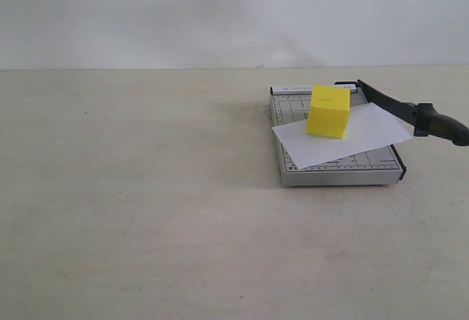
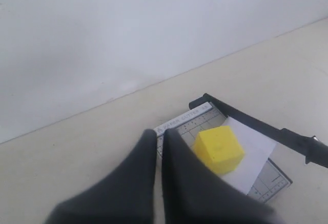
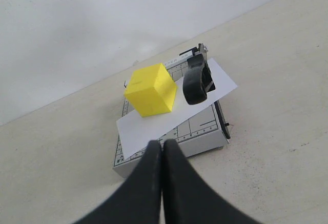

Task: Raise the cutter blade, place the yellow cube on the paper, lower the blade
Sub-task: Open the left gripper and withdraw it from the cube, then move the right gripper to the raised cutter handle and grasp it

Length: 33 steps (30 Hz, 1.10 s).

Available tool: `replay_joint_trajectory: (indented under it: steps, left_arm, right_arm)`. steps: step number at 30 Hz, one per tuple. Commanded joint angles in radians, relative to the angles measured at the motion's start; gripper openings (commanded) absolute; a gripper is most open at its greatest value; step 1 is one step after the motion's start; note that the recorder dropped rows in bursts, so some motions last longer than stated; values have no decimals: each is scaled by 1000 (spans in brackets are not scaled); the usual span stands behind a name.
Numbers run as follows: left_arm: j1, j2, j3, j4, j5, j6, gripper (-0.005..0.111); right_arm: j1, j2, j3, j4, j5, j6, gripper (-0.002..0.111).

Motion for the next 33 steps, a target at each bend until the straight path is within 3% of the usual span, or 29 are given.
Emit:
replay_joint_trajectory:
  steps: [1, 8, 15, 21, 23, 26, 30, 33]
  left_arm:
    - [1, -260, 338, 1, -263, -58, 4]
    - [1, -628, 827, -10, -507, -158, 4]
    - [1, -922, 1147, -53, -570, -222, 4]
    - [1, -1089, 1368, -203, -630, -222, 4]
    - [1, -1125, 1412, -230, -663, -222, 4]
    - [1, -1152, 1412, -243, -598, -171, 4]
    - [1, -1153, 1412, -243, -593, -167, 4]
    - [1, -1153, 1412, -243, -580, -167, 4]
  right_arm:
    - [2, -3, 2, -6, 9, -14, 0]
    - [2, -3, 2, -6, 16, -69, 0]
    - [2, -3, 2, -6, 7, -81, 0]
    - [2, -3, -61, -8, 49, -258, 1]
    - [2, 10, -104, -16, 67, -276, 7]
    - [2, 66, -180, -48, 78, -258, 23]
    - [-1, 216, -279, -112, 100, -190, 61]
    - [-24, 366, -367, -243, 172, -33, 62]
